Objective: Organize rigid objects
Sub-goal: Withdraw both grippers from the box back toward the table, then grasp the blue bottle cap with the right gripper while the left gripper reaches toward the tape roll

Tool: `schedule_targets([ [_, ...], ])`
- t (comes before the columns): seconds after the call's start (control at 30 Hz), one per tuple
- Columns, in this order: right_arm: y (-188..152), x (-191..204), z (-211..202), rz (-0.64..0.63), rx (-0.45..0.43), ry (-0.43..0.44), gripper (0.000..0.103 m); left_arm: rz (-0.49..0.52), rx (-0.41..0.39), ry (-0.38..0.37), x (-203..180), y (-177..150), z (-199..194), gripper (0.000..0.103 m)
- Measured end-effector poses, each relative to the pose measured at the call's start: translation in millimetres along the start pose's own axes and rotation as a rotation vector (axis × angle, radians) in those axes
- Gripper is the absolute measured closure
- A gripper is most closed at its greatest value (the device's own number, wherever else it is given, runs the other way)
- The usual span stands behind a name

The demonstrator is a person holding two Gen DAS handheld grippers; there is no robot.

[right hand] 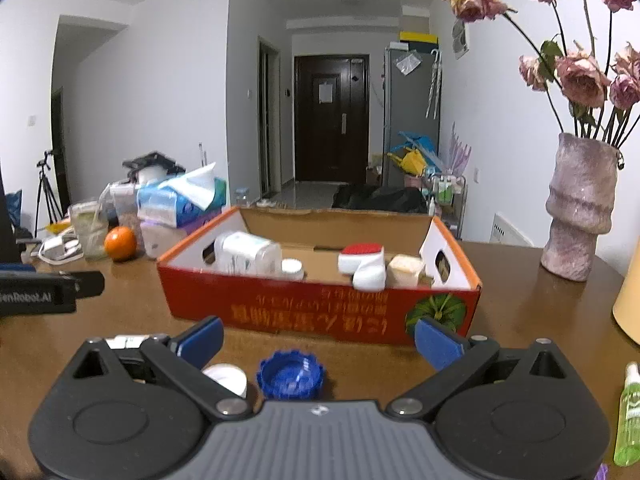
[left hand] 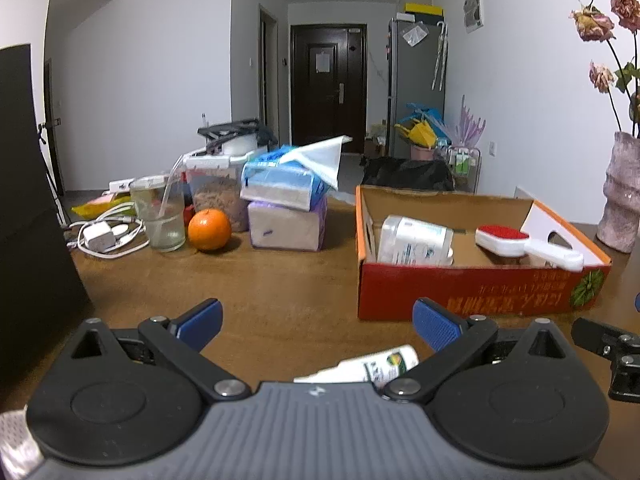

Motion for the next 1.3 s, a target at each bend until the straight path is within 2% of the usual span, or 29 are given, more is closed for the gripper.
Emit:
schedule_targets([
  [0.33,-24.8,11.3,6.4,-0.035,0.083,0.011,0.004,0.007,0.078,-0.001,14.5,-21.8,-0.8,0.0],
  [0.47,-32.0,12.4,19.5,-0.041,0.122,0.016,0.011,-0.007,0.095,-0.003,18.9,-22.5,2.9,0.0],
  [0.63,-37.6,15.2,37.8,-0.047,0.159,0.031,0.025,-0.001,0.118,0.002,17.8,-25.1,8.9,0.0],
  [0.97,-33.7,15.9,65.5,-0.027,0.166,0.015,0.026,0.01,0.121,-0.005,15.4,-26.7,9.3,0.0],
  [1.03,-33.1,15.1,69.5,-0.016,0.172,0.031,0.03,0.013,0.119,-0.009,14.1,-26.8,9.3,0.0],
  [1.1,-32.6,14.6,73.6,-0.003,0.179,0.057,0.047,0.015,0.117,-0.013,12.3,-27.0,9.7,0.0],
  [1.13,-32.7,15.0,75.0,0.0,0.184,0.071,0.051,0.017,0.116,-0.016,11.1,-27.3,9.9,0.0],
  [1.3,-31.4,18.4,68.7,-0.027,0.154,0.063,0.051,0.032,0.105,-0.036,2.7,-29.4,10.0,0.0],
])
Point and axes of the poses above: each gripper's, at about its wrist camera, not at the fingertips, and z roughly the way its jaws point, x to its left, y to its top, the point moved 4 cm from there along z, roughly the way its jaws point, and after that the axes turned 7 degrees about -z, right-handed, at the moved point
